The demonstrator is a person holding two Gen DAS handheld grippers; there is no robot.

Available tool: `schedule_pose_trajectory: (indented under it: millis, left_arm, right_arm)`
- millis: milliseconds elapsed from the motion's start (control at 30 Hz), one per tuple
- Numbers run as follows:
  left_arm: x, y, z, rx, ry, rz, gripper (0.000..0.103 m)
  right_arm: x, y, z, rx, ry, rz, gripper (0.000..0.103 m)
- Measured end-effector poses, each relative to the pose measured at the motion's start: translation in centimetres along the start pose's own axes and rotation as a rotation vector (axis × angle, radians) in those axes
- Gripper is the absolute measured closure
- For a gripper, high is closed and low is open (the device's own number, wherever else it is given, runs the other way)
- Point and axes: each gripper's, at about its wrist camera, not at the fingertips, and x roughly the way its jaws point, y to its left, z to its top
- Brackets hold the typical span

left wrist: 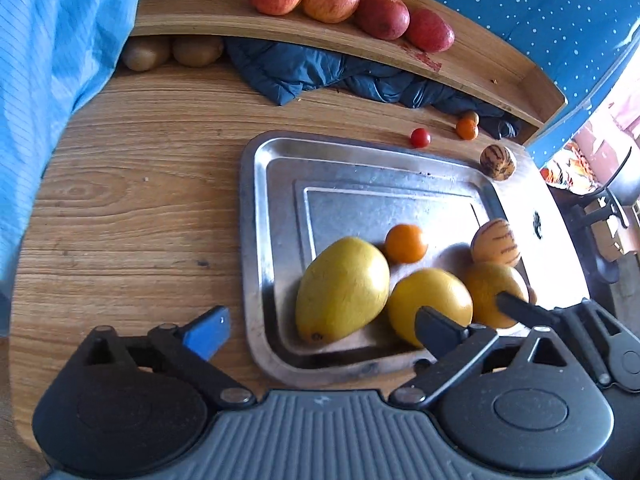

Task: Organize fruits
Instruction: 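Lower the pear and lemon onto the tray and open both tools, then move both open tools toward the remaining pepino and cherry tomato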

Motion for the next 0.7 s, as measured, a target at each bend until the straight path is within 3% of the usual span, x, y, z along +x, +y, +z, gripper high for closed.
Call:
schedule_pose_trajectory:
  millis: [167, 400, 700]
  left_arm:
    - [-0.7, 0.0, -0.6, 0.039, 0.047, 0.052, 0.001]
    - [-1.5, -1.0, -1.4, 0.142, 0.05, 0.09, 0.001]
    - [-2.2, -3.6, -0.6, 0.247, -0.034, 0.129, 0.0]
  right_arm:
    - [-1.8, -0.3, -0.8, 0.068, 0.0, -0.016, 0.003]
    - [-2.8, -1.2, -2.1, 0.134, 0.059, -0.078, 0.001]
    - [-3.1, -4.0, -3.0, 0.263, 0.085, -0.151, 0.001]
